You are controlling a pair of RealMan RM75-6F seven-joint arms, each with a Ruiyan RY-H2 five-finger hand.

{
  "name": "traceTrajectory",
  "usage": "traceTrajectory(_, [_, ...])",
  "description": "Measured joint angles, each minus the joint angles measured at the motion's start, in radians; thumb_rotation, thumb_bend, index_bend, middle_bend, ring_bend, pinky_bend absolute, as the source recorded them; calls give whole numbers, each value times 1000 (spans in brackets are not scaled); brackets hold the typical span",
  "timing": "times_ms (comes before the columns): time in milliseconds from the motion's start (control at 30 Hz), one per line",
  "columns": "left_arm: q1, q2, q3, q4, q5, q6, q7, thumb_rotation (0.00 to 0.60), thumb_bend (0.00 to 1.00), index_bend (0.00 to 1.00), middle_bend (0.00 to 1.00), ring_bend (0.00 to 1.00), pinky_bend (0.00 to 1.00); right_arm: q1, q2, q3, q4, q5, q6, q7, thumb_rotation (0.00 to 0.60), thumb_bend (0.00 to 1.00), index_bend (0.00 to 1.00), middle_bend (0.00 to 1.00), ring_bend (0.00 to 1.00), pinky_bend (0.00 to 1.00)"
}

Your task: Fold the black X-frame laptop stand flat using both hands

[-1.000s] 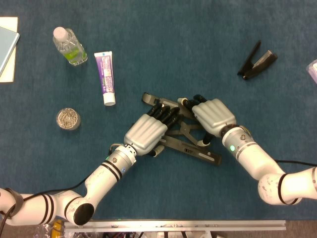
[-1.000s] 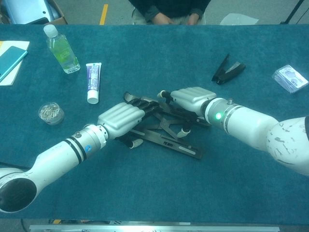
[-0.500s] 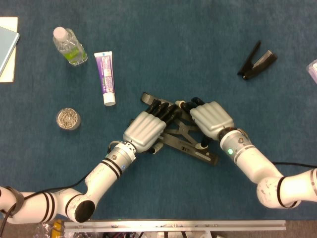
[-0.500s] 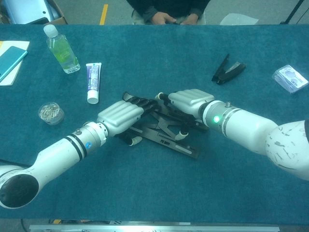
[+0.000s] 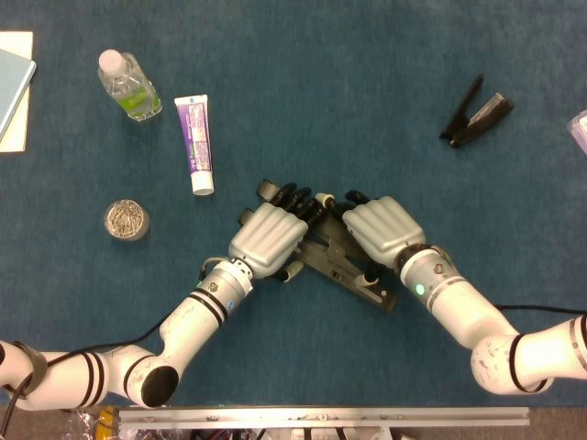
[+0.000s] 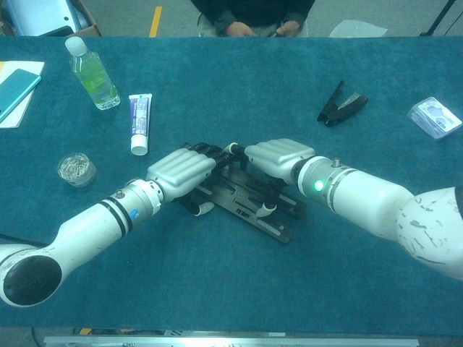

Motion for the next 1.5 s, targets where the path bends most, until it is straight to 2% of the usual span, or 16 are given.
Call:
traceTrajectory(200, [-3,4,4,1,1,2,1,600,338,0,0,0,0,4,7,3,-9,4,-3,1,600,0,0,264,103,338])
traceTrajectory(400, [-6,16,14,-2,8,4,14,600,338,0,0,0,0,7,60,11,-50,13,3,2,600,0,0,231,103,338])
traceTrajectory(600, [-8,17,24,-1,21,7,18,600,338,0,0,0,0,1,157,31,-123,1,18,26,600,0,0,229,103,338])
traceTrajectory(967, [-14,-5,37,20,30,5,45,600,338,0,0,0,0,-48,341,109,-220,-64,34,172,600,0,0,227,103,338])
traceTrajectory(1200, [-27,-9,32,21,9,2,108,600,338,3,0,0,0,-66,365,102,-219,-86,13,207,600,0,0,227,103,338])
traceTrajectory(1500, [-54,8,31,7,-39,-12,205,600,338,81,0,0,0,-73,364,95,-193,-104,-17,244,600,0,0,227,103,338])
